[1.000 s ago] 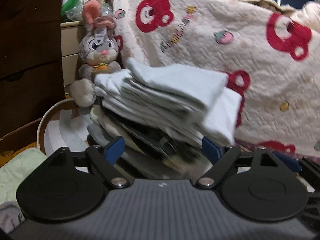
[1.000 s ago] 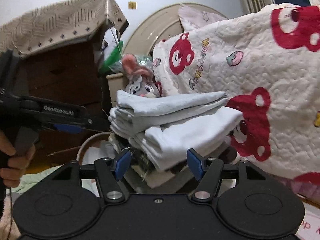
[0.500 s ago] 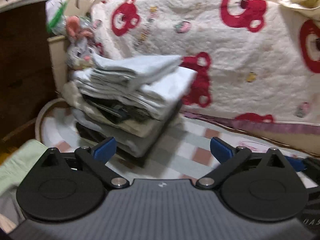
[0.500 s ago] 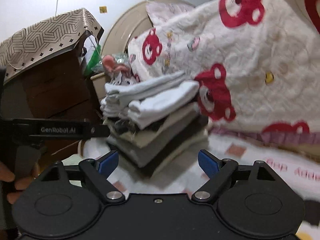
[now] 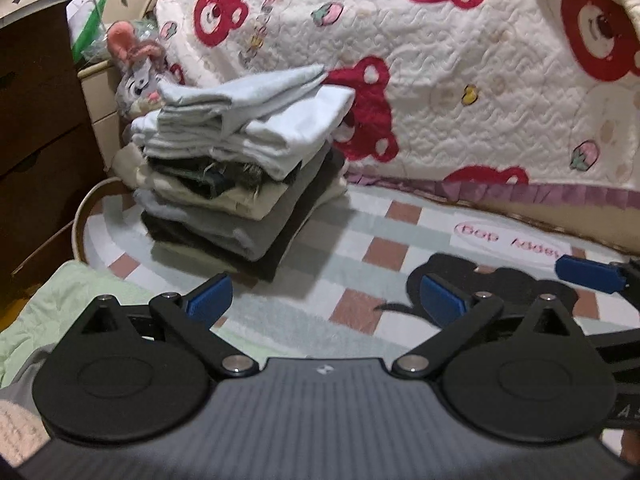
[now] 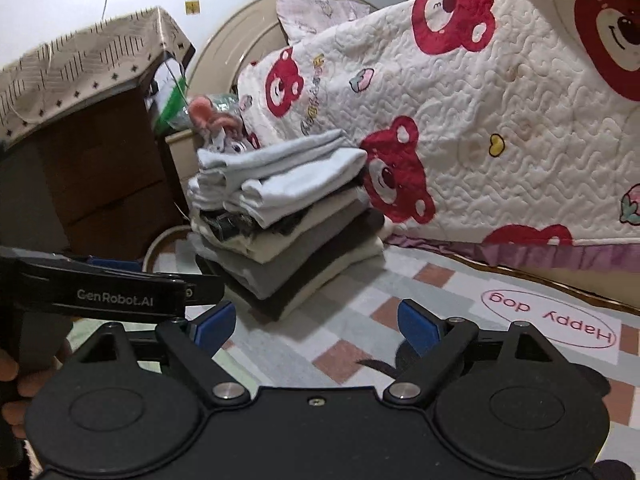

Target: Fold clothes

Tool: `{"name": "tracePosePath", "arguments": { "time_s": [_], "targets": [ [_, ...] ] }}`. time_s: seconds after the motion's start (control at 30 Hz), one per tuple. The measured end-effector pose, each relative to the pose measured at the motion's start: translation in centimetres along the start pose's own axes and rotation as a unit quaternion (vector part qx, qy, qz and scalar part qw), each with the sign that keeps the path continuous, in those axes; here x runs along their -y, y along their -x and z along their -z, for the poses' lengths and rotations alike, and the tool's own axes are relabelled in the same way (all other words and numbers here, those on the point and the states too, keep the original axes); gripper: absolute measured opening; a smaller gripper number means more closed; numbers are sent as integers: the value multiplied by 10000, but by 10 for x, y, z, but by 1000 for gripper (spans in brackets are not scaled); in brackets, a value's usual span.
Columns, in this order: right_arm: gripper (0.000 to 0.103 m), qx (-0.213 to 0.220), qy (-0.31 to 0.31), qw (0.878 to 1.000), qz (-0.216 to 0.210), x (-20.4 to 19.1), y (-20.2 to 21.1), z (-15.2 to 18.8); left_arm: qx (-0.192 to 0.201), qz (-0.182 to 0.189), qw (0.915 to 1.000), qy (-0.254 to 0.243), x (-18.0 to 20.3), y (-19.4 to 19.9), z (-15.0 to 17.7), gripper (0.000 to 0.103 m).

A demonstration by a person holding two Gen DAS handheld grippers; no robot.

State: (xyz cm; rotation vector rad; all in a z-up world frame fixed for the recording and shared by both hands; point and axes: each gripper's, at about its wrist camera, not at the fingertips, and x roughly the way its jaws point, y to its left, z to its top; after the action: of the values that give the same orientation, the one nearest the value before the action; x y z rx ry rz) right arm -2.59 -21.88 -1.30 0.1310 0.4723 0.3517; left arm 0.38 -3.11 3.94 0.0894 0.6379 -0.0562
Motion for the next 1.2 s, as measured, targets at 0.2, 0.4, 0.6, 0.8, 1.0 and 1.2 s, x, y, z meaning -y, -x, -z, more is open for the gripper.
{"name": "tracePosePath", "arguments": {
  "time_s": [0.2,0.4,0.6,0.8,1.0,1.2],
  "targets": [
    [91,-220,106,9996,149,-5,-5,4,-158,-220,9996,-126,3,-4,4,103],
    [91,-359,12,9993,144,-3,-9,7,-237,-338,9991,-97,4,-5,6,103],
    [91,-413,77,9989,198,-5,-8,8,-197,-594,9978,-216,11,0,8,103],
    [91,-447,240,9982,318,-8,-4,9,-243,-581,9978,-212,13,2,10,103],
    [91,-463,174,9982,336,-6,-2,9,-280,-553,9979,-174,13,1,12,103],
    [91,-482,132,9982,330,-6,-5,11,-348,-548,9978,-131,12,-2,14,103]
  ]
}}
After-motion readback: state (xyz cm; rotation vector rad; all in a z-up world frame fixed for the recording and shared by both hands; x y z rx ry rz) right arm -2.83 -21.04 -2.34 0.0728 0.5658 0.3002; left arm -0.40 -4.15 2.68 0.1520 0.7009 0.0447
